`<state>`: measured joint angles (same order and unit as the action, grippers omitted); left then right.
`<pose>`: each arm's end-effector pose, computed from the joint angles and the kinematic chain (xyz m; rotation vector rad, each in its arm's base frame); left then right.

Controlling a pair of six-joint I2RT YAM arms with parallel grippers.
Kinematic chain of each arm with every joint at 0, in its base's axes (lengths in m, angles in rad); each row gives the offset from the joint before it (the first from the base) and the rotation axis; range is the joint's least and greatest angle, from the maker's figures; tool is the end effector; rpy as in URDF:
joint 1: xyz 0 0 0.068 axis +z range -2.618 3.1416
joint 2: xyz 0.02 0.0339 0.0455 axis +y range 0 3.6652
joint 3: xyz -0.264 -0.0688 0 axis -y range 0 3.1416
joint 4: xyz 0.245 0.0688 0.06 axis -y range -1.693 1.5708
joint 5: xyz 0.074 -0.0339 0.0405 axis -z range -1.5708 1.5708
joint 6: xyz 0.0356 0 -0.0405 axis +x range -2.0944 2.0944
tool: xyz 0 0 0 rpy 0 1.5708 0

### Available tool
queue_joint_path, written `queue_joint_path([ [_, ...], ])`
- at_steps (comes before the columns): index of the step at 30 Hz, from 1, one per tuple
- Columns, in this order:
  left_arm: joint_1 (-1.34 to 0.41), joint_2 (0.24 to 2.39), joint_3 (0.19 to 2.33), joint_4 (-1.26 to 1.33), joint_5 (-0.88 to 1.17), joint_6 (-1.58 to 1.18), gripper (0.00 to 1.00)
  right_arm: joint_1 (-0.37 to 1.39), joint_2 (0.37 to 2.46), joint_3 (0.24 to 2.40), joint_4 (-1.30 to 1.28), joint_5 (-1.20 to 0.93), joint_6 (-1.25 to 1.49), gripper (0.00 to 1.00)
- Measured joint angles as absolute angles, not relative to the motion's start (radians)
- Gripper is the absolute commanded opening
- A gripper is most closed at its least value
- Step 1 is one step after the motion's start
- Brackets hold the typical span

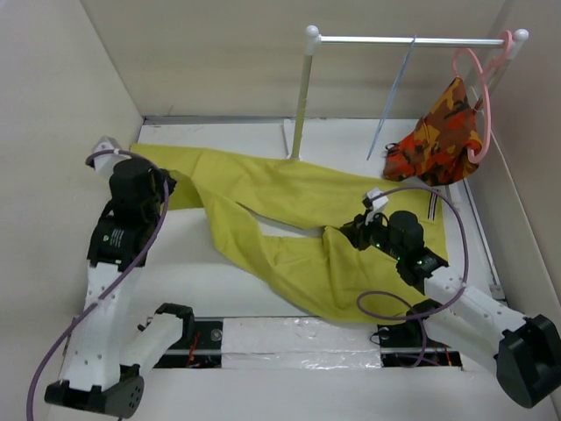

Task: Place the trousers on the hanger
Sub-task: Flatten out the trousers at the center of the board.

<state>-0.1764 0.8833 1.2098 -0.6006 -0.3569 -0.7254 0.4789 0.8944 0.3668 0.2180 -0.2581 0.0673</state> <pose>0.1682 -0.0173 0.4239 -0.7332 1.6854 -0.3056 0.1732 0.1002 0.2148 -0.5668 1.8308 0.6141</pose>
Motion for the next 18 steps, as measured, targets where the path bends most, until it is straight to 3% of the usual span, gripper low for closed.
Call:
queue_joint_path([
  [5,-0.176,0.799,1.277,-0.633,-0.506,-0.672,0.00,0.487,0.850,0.406,0.159,-0.242,0.068,0.25],
  [6,-0.176,0.782,1.279,-0.629,-0.529,-0.661,0.00,0.490,0.834,0.411,0.139,-0.234,0.068,0.21],
  [7,-0.176,0.766,1.279,-0.628,-0.551,-0.650,0.00,0.493,0.815,0.417,0.116,-0.222,0.067,0.07],
  [8,-0.176,0.745,1.278,-0.625,-0.575,-0.638,0.00,0.493,0.795,0.425,0.086,-0.207,0.066,0.00],
  [13,-0.176,0.597,1.174,-0.518,-0.699,-0.563,0.00,0.492,0.685,0.436,-0.059,-0.038,0.115,0.02],
  [15,-0.176,0.529,1.139,-0.498,-0.710,-0.535,0.00,0.482,0.633,0.423,-0.108,0.058,0.152,0.24],
  [16,-0.176,0.507,1.134,-0.493,-0.709,-0.524,0.00,0.468,0.611,0.415,-0.131,0.101,0.170,0.49],
  [18,-0.175,0.480,1.128,-0.471,-0.688,-0.507,0.00,0.422,0.588,0.400,-0.157,0.172,0.205,0.67],
])
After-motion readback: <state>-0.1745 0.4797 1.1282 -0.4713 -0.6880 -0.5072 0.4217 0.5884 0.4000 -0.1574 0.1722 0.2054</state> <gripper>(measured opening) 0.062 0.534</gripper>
